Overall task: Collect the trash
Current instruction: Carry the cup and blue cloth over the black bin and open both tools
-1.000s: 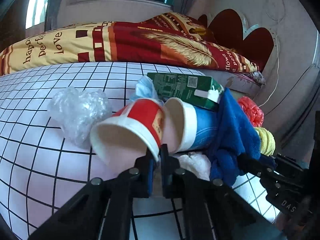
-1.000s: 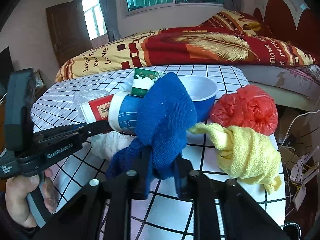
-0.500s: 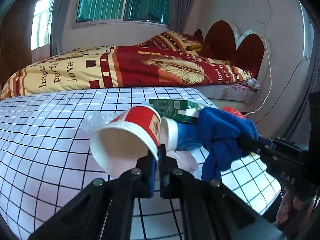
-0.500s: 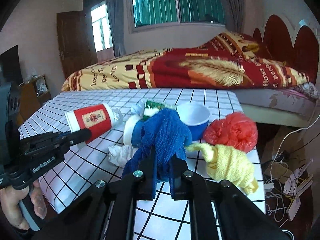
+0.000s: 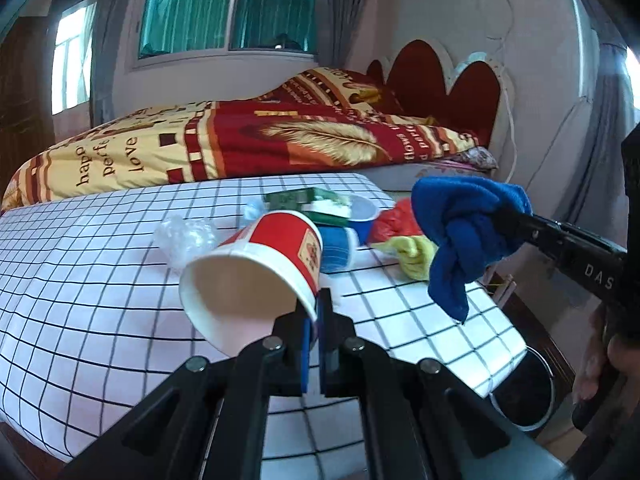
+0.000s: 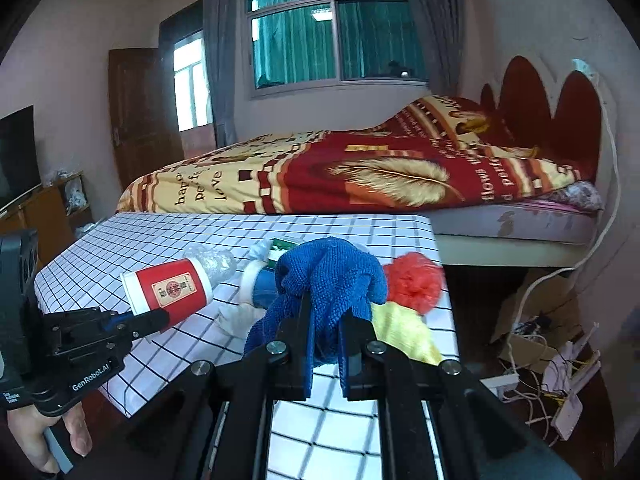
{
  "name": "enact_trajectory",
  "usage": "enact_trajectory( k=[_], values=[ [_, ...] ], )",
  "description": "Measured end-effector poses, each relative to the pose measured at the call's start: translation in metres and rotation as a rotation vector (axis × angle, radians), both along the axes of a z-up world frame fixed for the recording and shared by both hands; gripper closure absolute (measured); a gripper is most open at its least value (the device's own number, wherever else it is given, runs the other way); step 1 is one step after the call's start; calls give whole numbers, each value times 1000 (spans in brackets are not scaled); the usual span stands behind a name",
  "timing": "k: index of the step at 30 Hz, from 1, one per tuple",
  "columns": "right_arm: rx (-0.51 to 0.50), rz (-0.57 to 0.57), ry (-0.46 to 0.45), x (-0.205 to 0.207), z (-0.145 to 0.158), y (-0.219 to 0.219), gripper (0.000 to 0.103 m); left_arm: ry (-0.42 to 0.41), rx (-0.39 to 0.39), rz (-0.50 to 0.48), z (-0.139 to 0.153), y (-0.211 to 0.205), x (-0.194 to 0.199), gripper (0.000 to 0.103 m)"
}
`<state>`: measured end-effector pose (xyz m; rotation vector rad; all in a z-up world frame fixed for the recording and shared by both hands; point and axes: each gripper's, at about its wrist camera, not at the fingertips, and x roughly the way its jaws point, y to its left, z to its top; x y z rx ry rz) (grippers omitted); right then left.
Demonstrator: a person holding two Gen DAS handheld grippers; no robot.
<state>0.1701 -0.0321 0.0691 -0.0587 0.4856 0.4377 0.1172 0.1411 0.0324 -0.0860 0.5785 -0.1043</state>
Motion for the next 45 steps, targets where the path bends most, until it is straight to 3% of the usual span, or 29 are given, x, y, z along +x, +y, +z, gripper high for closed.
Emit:
enact_trajectory(
  k=[22,33,45],
  values=[
    [3,-307,26,-70,-18,-186,93,25,19,-329,-1,-163,-10,100],
    [11,-477,125,-104,-60,-277,93,95,45,-549,-27,-257,-22,100],
    [-6,-546,278,-121,-121,-333,93,221,58,-677,-76,-323,-23,100]
  ],
)
